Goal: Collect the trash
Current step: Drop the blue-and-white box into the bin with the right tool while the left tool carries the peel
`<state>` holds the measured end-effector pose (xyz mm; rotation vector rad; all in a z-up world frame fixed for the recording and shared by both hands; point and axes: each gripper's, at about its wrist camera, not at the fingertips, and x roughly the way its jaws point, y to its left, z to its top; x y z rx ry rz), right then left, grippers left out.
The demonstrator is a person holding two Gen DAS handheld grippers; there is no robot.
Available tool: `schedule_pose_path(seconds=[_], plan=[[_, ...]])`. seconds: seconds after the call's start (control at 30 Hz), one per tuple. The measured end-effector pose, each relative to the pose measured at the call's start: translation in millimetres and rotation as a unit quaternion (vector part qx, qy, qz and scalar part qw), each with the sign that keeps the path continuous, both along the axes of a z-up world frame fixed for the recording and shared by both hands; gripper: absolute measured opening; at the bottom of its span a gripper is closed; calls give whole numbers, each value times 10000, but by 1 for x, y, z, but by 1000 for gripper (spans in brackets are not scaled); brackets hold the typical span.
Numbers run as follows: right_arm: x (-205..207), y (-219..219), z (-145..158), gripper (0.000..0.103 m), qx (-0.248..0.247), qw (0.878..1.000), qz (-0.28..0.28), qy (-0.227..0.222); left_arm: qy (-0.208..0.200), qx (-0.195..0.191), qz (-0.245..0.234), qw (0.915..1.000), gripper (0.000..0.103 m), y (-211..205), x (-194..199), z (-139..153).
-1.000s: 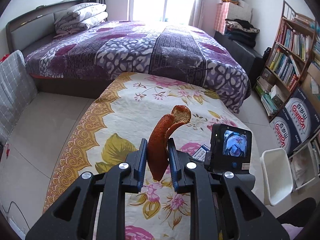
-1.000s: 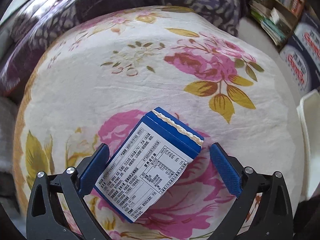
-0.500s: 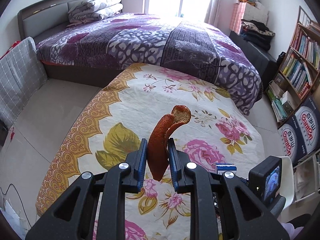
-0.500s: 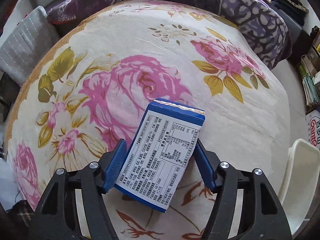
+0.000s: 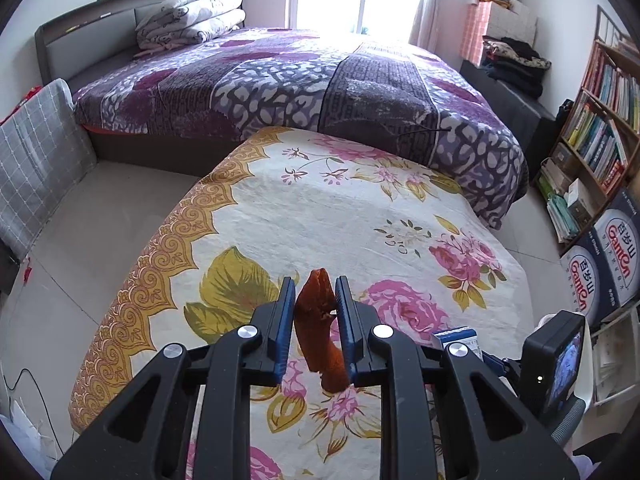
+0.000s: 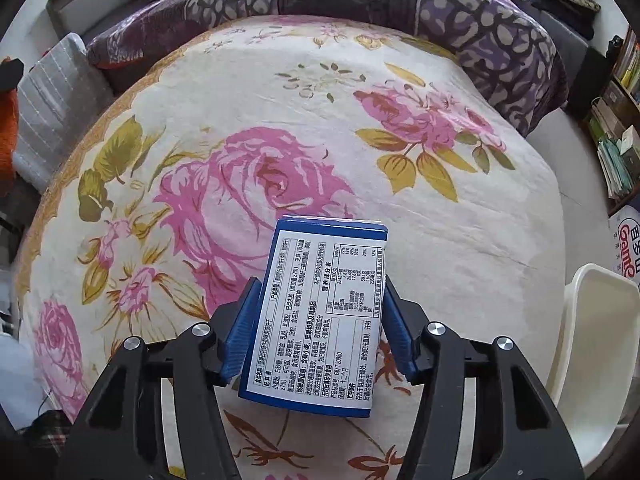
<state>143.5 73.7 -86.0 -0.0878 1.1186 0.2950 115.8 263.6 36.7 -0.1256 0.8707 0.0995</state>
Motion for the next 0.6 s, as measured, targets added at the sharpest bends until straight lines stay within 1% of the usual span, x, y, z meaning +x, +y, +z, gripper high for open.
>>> schedule_pose_path(seconds=[0.1, 0.3, 0.4, 0.6], plan=[[2, -8, 15, 55, 113, 9999, -30, -119, -57, -32, -63, 10000, 21, -4, 1, 3], [-4, -30, 50, 55, 367, 9982, -61, -472, -52, -95, -76, 9999, 21, -11, 5, 1], [-6, -43, 60, 55, 479, 9972, -129, -560, -80, -156, -84, 9998, 21, -16, 7, 2], [-12, -71, 73, 55, 695, 9941, -393, -729, -177, -108, -160, 9997, 21, -39, 12, 6]])
